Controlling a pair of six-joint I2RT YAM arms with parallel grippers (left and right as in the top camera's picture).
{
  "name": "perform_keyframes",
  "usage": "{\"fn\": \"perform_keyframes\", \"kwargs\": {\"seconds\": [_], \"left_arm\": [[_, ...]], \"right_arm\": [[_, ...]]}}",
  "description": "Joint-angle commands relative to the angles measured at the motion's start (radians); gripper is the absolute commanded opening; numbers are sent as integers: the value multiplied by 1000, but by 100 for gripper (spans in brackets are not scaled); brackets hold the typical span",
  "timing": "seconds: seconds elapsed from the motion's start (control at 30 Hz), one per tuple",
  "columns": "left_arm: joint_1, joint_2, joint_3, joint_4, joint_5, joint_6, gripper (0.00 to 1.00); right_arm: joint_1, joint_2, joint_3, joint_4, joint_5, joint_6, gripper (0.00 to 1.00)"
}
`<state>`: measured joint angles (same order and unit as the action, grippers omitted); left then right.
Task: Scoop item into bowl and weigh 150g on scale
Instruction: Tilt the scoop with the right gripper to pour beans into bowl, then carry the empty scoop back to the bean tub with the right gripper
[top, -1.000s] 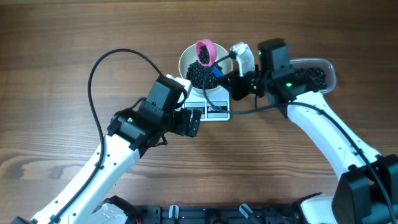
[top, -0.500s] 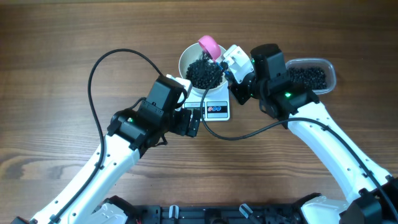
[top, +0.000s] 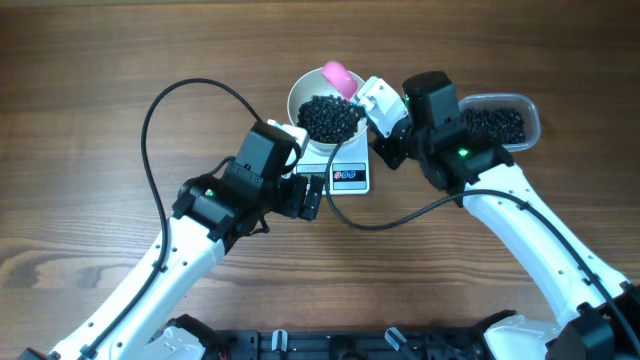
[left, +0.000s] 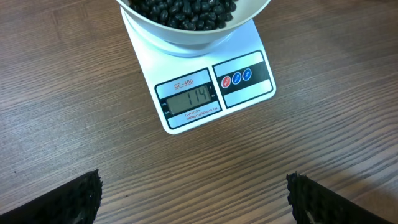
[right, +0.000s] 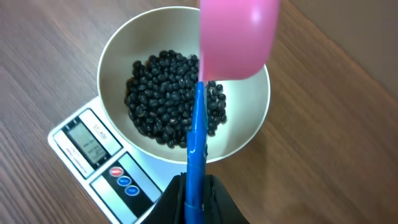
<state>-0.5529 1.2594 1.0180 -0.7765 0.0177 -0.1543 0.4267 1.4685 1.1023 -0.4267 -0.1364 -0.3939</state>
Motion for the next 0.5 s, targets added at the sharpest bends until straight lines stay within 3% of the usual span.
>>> {"fn": "perform_keyframes", "kwargs": {"seconds": [0.0,0.07,0.13,0.23,0.47], "left_arm": [[8,0,-12,2,8,13,100],[8,0,-12,2,8,13,100],[8,0,-12,2,8,13,100],[8,0,-12,2,8,13,100],[8,0,-12,2,8,13,100]], "right_arm": [[1,-20,33,6,10,269,4],[-17,-55,33,30,9,326,4],[-63,-116,33,47,29,296,4],[-219,-209,33,36,221,280,4],[-570,-194,28,-321,237,210,6]]}}
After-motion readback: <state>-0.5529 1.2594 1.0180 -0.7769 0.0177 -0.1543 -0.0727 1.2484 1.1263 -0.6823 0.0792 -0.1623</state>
